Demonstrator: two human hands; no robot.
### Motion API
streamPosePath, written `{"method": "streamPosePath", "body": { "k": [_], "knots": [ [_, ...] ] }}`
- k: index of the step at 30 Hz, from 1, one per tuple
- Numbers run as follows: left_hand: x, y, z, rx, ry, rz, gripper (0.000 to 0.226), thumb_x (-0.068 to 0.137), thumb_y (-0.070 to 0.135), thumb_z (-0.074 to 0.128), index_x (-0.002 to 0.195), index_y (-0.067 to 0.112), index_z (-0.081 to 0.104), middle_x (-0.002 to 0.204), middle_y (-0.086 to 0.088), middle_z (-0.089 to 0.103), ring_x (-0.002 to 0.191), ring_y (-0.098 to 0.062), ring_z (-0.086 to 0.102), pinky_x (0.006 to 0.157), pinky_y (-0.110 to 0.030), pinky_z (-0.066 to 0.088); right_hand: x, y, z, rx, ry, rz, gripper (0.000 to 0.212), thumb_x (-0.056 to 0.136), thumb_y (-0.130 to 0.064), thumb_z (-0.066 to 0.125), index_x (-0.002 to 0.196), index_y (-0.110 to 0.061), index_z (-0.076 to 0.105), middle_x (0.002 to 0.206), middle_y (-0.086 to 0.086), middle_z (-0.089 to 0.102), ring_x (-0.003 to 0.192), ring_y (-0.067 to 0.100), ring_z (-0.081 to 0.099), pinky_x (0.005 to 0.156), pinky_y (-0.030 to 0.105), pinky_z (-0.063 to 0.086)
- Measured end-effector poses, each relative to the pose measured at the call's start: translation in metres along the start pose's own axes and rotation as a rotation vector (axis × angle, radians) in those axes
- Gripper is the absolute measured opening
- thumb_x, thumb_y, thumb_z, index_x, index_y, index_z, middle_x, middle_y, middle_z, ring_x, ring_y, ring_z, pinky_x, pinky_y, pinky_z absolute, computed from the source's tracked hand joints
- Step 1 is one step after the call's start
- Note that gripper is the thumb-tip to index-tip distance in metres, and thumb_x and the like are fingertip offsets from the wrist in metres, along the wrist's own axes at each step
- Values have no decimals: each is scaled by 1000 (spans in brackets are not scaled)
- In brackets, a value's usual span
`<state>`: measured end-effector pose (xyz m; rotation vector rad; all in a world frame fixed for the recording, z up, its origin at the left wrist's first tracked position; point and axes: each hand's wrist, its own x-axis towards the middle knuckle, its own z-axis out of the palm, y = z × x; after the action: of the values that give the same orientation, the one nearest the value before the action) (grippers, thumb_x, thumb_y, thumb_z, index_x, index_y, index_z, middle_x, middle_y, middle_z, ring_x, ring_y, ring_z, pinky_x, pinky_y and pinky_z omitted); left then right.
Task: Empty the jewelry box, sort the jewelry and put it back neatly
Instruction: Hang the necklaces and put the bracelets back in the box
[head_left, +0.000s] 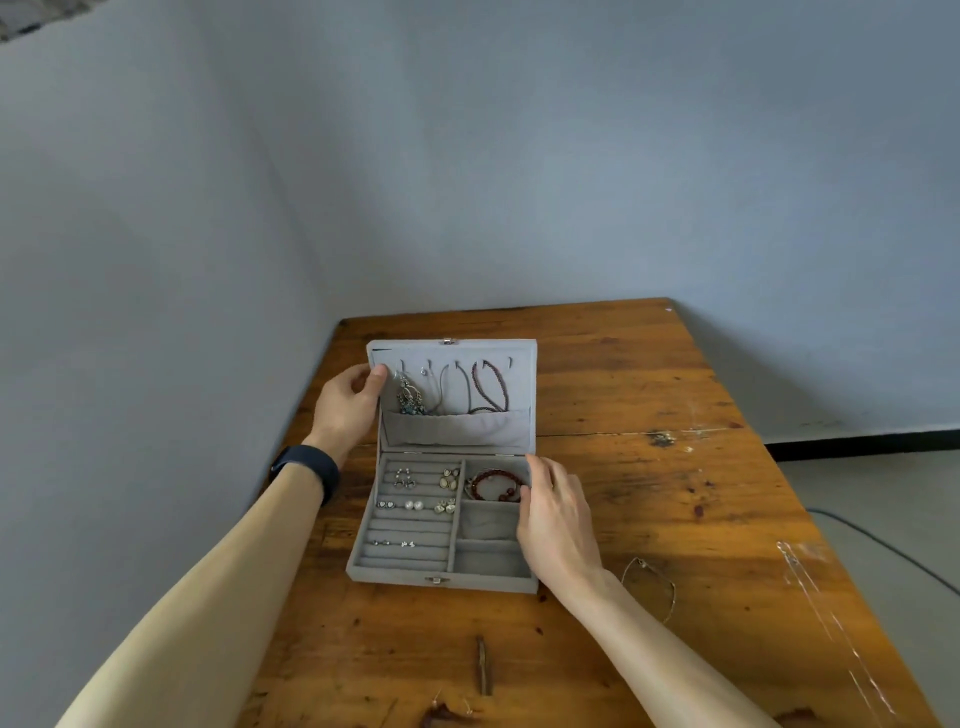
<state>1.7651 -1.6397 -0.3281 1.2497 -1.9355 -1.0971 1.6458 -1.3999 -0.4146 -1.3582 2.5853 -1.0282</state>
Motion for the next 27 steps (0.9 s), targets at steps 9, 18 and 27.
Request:
{"method": "streamPosePath", "body": {
  "k": [9, 18, 27],
  "knots": [
    [-20, -21, -24, -15, 54, -34, 47, 99, 44, 54, 138, 19, 56, 139, -3, 58, 125, -17, 52, 104, -32, 39, -12, -18, 5, 26, -73, -33, 42, 104, -15, 47, 144, -3, 47, 151, 11, 46, 136, 27, 47, 114, 31, 31],
    [-100, -11, -9, 110, -53, 56, 48, 98, 27, 59, 144, 22, 47, 148, -7, 48, 132, -20, 48, 98, -25, 37, -41, -18, -34, 146, -185, 20, 49, 103, -26, 51, 150, -20, 41, 156, -4, 40, 144, 16, 37, 113, 25, 24],
    [-236, 6, 57, 43, -207, 216, 45, 97, 25, 59, 142, 27, 49, 142, 4, 53, 128, -2, 48, 104, -24, 37, -182, 36, -116, 249, 77, 242, 31, 94, -22, 66, 123, -30, 65, 114, -16, 65, 105, 4, 60, 90, 22, 48]
  ]
}}
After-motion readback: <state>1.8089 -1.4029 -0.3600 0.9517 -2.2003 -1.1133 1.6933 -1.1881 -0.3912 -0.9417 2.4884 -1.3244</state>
